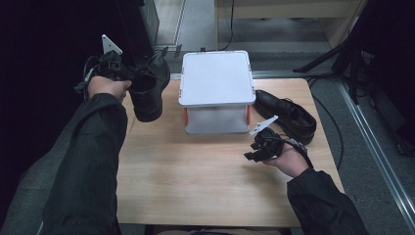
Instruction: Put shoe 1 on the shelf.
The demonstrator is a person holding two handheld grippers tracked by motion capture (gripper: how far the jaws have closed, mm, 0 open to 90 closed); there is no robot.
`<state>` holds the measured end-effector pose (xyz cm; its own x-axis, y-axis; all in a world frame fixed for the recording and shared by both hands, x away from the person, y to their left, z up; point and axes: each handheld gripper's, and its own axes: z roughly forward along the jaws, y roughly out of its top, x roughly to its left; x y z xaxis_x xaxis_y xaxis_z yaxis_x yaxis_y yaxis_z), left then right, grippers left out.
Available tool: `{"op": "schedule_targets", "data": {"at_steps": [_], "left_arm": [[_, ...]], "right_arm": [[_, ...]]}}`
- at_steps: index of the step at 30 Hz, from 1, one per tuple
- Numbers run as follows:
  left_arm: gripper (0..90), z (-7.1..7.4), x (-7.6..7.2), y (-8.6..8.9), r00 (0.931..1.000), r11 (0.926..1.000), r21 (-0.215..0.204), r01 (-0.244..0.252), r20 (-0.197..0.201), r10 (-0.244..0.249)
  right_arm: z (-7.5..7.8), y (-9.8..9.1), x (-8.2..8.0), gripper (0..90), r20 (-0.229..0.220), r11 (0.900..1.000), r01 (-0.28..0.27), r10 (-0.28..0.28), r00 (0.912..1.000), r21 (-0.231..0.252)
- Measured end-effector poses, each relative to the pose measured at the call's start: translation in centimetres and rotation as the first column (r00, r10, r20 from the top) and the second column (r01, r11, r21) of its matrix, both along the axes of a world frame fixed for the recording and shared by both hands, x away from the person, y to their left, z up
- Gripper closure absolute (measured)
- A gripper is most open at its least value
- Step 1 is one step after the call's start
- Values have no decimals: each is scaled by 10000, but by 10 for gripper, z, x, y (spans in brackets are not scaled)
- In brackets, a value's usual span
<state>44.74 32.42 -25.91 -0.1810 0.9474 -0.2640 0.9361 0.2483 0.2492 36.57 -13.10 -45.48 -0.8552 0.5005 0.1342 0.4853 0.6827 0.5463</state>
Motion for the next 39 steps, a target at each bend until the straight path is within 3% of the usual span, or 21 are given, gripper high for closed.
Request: {"op": "schedule_targets", "data": {"at_steps": [2,6,13,23,34,39], "left_arm": [[844,15,7,-8,9998,9999,76,104,176,-106],[843,26,16,-20,9997,9999,-72,141,218,-139],[842,36,30,-43,9987,9992,-232,334,395,-325],[839,28,49,-75,9976,9975,-235,671,213,-666],[837,17,64,-108,9967,9966,-407,714,408,-697],[834,13,69,-117,9966,9972,-244,707,435,-696]], "right_arm": [[0,0,0,516,10,10000,0,0,10000,-4],[0,0,-1,516,-2,10000,-5,5,10000,-18],[0,-2,-2,516,6,9999,85,-85,10000,63],[-1,-5,-7,516,58,10000,54,-54,10000,10],[-1,-11,-10,516,62,9997,257,-257,9997,-25],[0,-14,-10,515,86,9995,330,-330,9994,25]]}}
